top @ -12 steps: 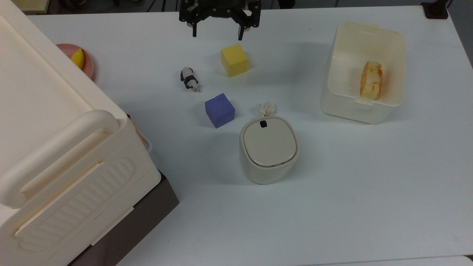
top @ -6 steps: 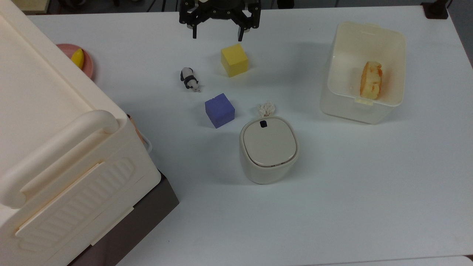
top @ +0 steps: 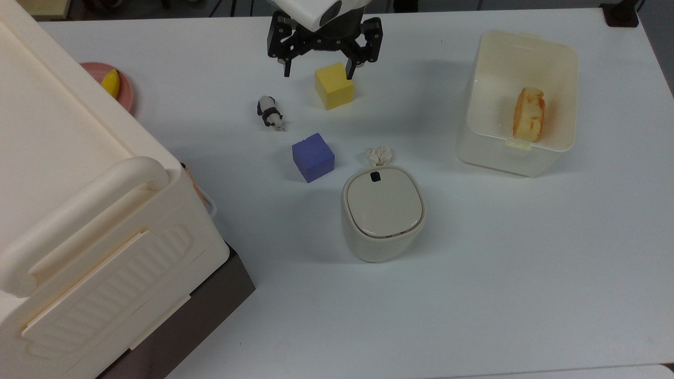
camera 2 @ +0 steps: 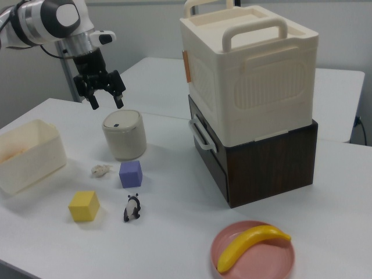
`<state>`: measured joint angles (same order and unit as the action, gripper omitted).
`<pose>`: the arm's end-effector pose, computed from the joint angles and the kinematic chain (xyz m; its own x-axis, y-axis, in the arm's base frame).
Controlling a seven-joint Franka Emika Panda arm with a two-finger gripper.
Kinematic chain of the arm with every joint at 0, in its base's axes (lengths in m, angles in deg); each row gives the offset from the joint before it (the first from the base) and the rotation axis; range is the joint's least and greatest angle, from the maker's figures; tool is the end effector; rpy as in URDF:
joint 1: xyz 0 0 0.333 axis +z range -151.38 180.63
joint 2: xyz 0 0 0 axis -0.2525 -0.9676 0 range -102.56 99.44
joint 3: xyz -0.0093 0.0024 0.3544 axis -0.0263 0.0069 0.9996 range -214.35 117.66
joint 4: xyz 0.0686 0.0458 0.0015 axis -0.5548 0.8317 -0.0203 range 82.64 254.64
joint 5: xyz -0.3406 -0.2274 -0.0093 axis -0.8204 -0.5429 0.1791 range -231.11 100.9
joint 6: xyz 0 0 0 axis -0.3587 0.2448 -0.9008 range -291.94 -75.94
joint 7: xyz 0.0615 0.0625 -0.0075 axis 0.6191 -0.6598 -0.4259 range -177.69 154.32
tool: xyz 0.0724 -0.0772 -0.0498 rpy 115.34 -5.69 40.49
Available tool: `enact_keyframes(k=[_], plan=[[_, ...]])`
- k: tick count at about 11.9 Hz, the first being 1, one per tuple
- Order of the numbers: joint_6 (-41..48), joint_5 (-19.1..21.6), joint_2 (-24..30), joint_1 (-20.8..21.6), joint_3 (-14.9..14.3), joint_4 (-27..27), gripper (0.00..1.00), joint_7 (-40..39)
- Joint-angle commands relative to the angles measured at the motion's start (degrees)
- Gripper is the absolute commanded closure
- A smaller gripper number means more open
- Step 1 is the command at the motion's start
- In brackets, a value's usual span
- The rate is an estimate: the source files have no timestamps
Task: Open the trash can
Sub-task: 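Move the gripper down toward the cream trash can lid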
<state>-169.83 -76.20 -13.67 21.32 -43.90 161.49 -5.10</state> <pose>0.6387 0.0982 0.5919 0.9959 0.0896 -0.0158 0.0909 -0.9797 0.1786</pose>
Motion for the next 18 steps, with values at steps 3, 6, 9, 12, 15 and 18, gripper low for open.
enact_keyframes(k=[3,6,9,12,15,18], plan=[[0.5,-0.8,1.3,0.3,-1.0,-0.3,0.34,-2.4],[3.1,0.3,1.4,0.4,-1.1,-2.0,1.00,-2.6],[3.0,0.4,1.7,0.3,-1.2,-2.0,1.00,-6.0],[1.2,1.9,1.4,0.4,-0.9,-2.0,1.00,-6.0],[-6.7,2.4,0.7,0.4,-0.7,-1.8,1.00,-11.6],[-13.1,7.2,-2.5,0.2,-0.7,-1.6,1.00,-17.6]])
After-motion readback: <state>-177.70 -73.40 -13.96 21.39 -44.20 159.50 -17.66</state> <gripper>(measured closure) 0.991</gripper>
